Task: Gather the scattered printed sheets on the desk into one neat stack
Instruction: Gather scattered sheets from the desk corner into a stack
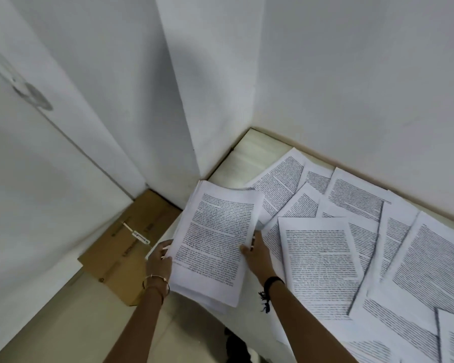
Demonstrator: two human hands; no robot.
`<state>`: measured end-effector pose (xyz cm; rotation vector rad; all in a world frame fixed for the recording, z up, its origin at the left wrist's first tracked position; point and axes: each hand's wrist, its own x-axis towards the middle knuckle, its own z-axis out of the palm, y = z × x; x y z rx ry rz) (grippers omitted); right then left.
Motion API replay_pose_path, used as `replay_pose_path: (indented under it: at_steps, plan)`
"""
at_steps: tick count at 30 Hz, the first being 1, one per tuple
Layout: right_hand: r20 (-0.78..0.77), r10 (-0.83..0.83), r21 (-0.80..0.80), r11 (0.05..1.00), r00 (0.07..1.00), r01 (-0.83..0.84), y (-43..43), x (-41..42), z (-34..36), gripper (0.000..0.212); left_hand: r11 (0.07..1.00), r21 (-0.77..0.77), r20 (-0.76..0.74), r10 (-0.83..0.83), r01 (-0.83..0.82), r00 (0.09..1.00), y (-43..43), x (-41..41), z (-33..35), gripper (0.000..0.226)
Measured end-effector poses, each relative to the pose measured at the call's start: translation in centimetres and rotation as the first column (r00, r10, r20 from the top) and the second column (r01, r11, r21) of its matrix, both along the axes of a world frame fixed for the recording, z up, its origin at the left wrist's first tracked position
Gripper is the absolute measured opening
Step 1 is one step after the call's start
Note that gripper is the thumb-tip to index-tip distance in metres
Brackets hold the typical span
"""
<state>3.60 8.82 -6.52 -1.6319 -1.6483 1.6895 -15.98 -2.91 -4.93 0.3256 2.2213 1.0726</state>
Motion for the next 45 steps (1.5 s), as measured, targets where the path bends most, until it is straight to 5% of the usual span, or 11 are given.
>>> replay_pose_path:
  at_steps: [7, 12, 21, 24, 30, 34, 39, 45]
  plan:
    - [0.208, 0.069, 0.109, 0.990, 0.976, -0.094, -1.4, -0.8, -1.6, 0.056, 0.963, -0.259, -0.123, -0.110, 0.076, 0.986, -0.1, -0.3, -1.1, 0.051]
    - [0.353, 0.089, 0.224, 0.959, 0.931, -0.177, -1.3, -0.2, -1.5, 0.027, 0.941, -0.281, -0.307, -0.274, 0.188, 0.911, 1.0, 1.1, -1.1, 0.043]
    - [0.428, -0.158, 0.419, 0.907, 0.890, -0.041, -1.3, 6.9, -2.0, 0.035, 0.930, -0.055, -0.342, -0.359, 0.362, 0.869, 5.9, 8.0, -1.2, 0.029]
    - [0.461, -0.230, 0.434, 0.901, 0.857, 0.008, -1.8, 10.3, -2.4, 0.041, 0.888, 0.006, -0.245, -0.444, 0.459, 0.862, 7.1, 11.0, -2.0, 0.023]
    - [0.484, -0.264, 0.366, 0.927, 0.834, 0.081, -1.2, 16.2, -2.6, 0.049, 0.794, 0.116, 0.266, -0.604, 0.597, 0.752, 8.7, 17.3, -3.2, 0.022]
    - [0.502, -0.220, 0.302, 0.951, 0.836, 0.069, 0.6, 19.9, -2.3, 0.064, 0.768, 0.110, 0.367, -0.621, 0.631, 0.693, 10.0, 21.3, -4.0, 0.035]
    - [0.555, -0.125, 0.224, 0.975, 0.822, -0.004, 2.7, 23.4, -1.8, 0.072, 0.738, 0.033, 0.158, -0.669, 0.674, 0.726, 12.2, 25.3, -3.2, 0.034]
    - [0.735, -0.050, 0.144, 0.986, 0.676, -0.084, 4.6, 27.0, -1.7, 0.069, 0.705, -0.139, -0.142, -0.709, 0.695, 0.691, 16.4, 28.4, -3.4, 0.026]
